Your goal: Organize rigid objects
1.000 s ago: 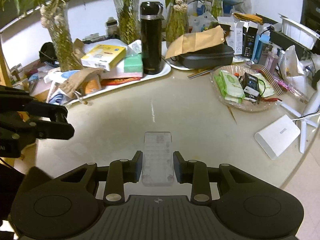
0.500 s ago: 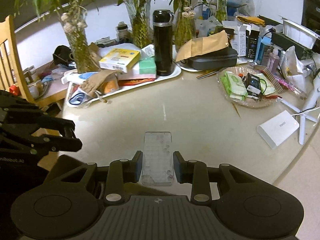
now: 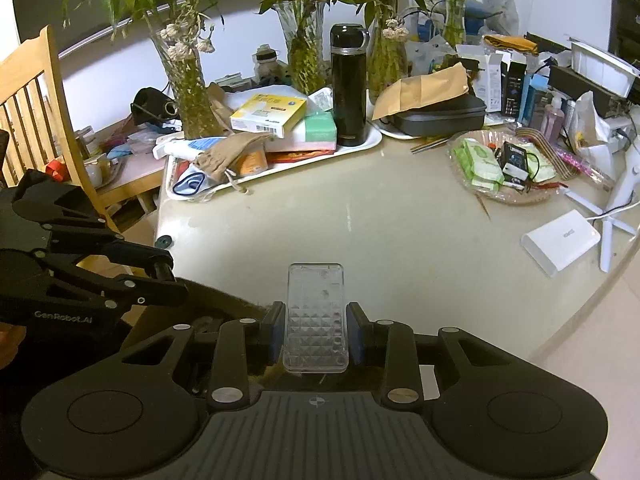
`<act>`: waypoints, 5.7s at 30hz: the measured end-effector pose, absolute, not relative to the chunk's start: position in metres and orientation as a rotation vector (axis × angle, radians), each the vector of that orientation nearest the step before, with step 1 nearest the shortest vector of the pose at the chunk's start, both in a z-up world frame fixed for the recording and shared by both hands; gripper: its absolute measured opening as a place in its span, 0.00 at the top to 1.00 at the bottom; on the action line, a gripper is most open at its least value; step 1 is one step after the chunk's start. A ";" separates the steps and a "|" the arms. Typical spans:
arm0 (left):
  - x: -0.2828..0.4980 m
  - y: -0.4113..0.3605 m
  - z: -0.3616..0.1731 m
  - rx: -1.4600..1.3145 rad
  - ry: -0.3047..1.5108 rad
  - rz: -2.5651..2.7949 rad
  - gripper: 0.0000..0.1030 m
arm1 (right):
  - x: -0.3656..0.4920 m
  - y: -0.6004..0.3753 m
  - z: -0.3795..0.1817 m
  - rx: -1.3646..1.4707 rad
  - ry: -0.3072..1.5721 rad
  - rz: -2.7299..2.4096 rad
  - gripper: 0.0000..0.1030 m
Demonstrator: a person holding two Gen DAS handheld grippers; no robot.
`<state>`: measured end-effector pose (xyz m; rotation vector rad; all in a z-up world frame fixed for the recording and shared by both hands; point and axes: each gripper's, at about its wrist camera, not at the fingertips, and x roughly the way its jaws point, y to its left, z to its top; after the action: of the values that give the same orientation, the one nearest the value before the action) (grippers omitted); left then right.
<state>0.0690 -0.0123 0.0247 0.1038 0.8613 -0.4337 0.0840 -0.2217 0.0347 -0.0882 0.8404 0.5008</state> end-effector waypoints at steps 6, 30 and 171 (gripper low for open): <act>0.070 -0.013 0.020 0.124 0.883 -0.395 0.63 | 0.076 -0.222 0.037 -0.080 0.841 0.511 0.66; 0.030 0.008 0.029 -0.004 0.881 -0.289 0.27 | 0.058 -0.222 0.031 -0.038 0.877 0.510 0.66; -0.021 -0.015 -0.022 0.109 1.031 -0.091 0.00 | -0.007 -0.223 -0.031 -0.236 1.016 0.324 0.00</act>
<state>-0.0206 -0.0155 -0.0217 0.1093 1.0311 -0.0912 -0.0069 -0.2229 -0.0311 -0.2365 1.0159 0.3238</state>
